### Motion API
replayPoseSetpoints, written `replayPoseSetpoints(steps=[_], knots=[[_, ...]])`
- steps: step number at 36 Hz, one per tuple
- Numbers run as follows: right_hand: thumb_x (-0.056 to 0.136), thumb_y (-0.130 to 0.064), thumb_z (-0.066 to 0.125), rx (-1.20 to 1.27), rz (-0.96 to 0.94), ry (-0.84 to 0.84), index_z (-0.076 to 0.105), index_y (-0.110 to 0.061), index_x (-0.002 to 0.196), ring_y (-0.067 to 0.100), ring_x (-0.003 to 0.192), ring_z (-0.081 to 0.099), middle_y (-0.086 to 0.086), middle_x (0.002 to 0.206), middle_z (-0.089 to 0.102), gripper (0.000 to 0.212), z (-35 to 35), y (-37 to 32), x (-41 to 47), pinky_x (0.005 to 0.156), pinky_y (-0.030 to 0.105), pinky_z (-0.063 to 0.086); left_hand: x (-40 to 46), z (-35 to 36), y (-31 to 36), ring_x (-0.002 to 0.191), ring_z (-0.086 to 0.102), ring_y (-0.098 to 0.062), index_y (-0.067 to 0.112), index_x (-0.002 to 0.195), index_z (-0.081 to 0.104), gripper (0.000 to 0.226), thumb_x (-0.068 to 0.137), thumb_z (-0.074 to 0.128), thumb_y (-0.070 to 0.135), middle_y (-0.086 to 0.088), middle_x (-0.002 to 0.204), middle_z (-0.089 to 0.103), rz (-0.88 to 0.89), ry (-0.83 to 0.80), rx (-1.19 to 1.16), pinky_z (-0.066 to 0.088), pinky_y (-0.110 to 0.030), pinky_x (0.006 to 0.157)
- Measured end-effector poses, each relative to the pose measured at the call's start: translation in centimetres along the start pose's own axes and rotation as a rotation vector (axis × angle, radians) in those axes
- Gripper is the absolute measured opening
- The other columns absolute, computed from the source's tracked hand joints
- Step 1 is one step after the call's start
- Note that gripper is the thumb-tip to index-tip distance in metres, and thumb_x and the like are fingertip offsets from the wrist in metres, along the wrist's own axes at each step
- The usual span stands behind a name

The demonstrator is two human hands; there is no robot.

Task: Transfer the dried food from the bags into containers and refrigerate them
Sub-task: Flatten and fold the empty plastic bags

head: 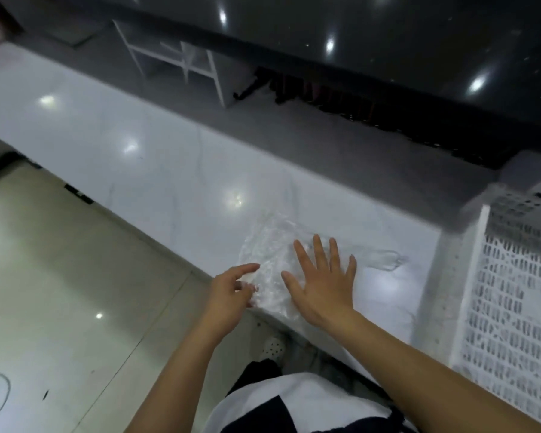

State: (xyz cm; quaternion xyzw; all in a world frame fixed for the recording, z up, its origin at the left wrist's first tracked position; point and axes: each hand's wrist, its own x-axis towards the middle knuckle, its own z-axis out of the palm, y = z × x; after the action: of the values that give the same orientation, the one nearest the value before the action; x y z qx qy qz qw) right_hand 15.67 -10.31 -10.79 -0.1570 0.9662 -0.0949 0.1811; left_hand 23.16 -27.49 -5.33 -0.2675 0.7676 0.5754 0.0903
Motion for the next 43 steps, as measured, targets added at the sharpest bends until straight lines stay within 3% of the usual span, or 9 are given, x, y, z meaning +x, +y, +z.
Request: replayPoseSetpoints(steps=[8, 14, 18, 21, 24, 26, 29, 33, 43], knots=[[0.091, -0.073, -0.005, -0.111, -0.018, 0.104, -0.011, -0.044, 0.156, 0.024, 0.15, -0.026, -0.005, 0.166, -0.019, 0.071, 1.1, -2.3, 1.5, 0.116, 0.059, -0.018, 1.2, -3.1, -1.4, 0.082, 0.069, -0.016, 0.021, 0.126, 0.064, 0.036, 0.098, 0.056, 0.0, -0.007, 0.097, 0.07, 0.009, 0.045, -0.06, 0.053, -0.012, 0.063], [0.09, -0.072, -0.003, -0.155, 0.009, 0.102, -0.004, -0.043, 0.157, 0.024, 0.151, -0.023, -0.005, 0.167, -0.016, 0.073, 1.6, -2.9, 2.8, 0.116, 0.06, -0.018, 3.0, -4.6, -2.5, 0.088, 0.063, -0.008, 0.022, 0.129, 0.063, 0.037, 0.095, 0.063, 0.007, -0.007, 0.118, 0.065, 0.041, -0.059, 0.138, 0.047, -0.007, 0.067], [0.092, -0.072, -0.001, -0.139, -0.02, 0.089, -0.01, -0.046, 0.155, 0.022, 0.15, -0.026, -0.006, 0.166, -0.02, 0.069, 2.1, -2.7, 3.6, 0.115, 0.059, -0.021, 4.0, -4.8, -2.6, 0.122, 0.045, -0.018, 0.022, 0.127, 0.065, 0.035, 0.092, 0.066, 0.017, 0.0, 0.136, 0.055, 0.248, 0.012, 0.507, 0.044, -0.032, 0.103], [0.095, -0.071, 0.003, -0.115, -0.03, 0.093, -0.012, -0.047, 0.154, 0.021, 0.15, -0.026, -0.007, 0.166, -0.019, 0.066, 2.4, -2.4, 3.7, 0.115, 0.059, -0.02, 4.6, -3.8, -1.3, 0.13, 0.04, -0.025, 0.019, 0.121, 0.068, 0.034, 0.089, 0.067, 0.008, -0.006, 0.138, 0.054, 0.551, 0.136, 0.519, 0.039, -0.04, 0.106], [0.094, -0.071, -0.003, -0.108, -0.029, 0.094, -0.008, -0.045, 0.156, 0.02, 0.15, -0.026, -0.007, 0.165, -0.019, 0.068, 2.5, -2.4, 3.7, 0.115, 0.06, -0.019, 6.3, -1.0, 0.3, 0.143, 0.035, -0.03, 0.017, 0.131, 0.061, 0.043, 0.091, 0.059, 0.003, -0.009, 0.151, 0.047, 0.707, 0.075, 0.584, 0.027, -0.041, 0.117], [0.093, -0.067, -0.009, -0.149, -0.033, 0.067, -0.006, -0.04, 0.157, 0.021, 0.149, -0.028, -0.005, 0.166, -0.019, 0.07, 2.5, -2.4, 3.7, 0.116, 0.061, -0.015, 7.7, 1.1, 0.7, 0.153, 0.013, -0.026, 0.022, 0.148, 0.043, 0.053, 0.097, 0.049, 0.011, -0.007, 0.164, 0.026, 0.675, -0.029, 0.704, 0.012, -0.042, 0.125], [0.095, -0.06, 0.002, -0.189, -0.027, 0.063, -0.008, -0.038, 0.157, 0.02, 0.15, -0.028, -0.004, 0.167, -0.017, 0.067, 2.5, -1.9, 3.8, 0.118, 0.06, -0.011, 9.8, 2.7, -0.8, 0.154, -0.011, -0.022, 0.033, 0.159, 0.012, 0.056, 0.105, 0.028, 0.033, -0.001, 0.169, -0.004, 0.574, -0.104, 0.912, -0.003, -0.044, 0.125], [0.096, -0.069, 0.009, -0.105, 0.004, 0.125, -0.009, -0.047, 0.155, 0.015, 0.152, -0.019, -0.007, 0.167, -0.011, 0.066, 1.9, -0.3, 3.6, 0.12, 0.057, -0.01, 10.9, 2.5, -3.1, 0.154, -0.011, -0.022, 0.032, 0.16, 0.001, 0.063, 0.102, 0.009, 0.055, -0.002, 0.168, -0.004, 0.58, -0.083, 1.035, -0.004, -0.047, 0.124], [0.098, -0.062, 0.0, -0.085, 0.366, 0.143, -0.01, -0.042, 0.156, 0.023, 0.153, -0.017, -0.002, 0.168, -0.013, 0.062, 0.1, 6.1, 2.0, 0.121, 0.056, -0.007, 11.0, 2.7, -4.1, 0.154, -0.01, -0.029, 0.024, 0.16, 0.0, 0.074, 0.099, 0.014, 0.063, -0.011, 0.168, -0.006, 0.562, -0.034, 1.066, -0.007, -0.047, 0.124]])
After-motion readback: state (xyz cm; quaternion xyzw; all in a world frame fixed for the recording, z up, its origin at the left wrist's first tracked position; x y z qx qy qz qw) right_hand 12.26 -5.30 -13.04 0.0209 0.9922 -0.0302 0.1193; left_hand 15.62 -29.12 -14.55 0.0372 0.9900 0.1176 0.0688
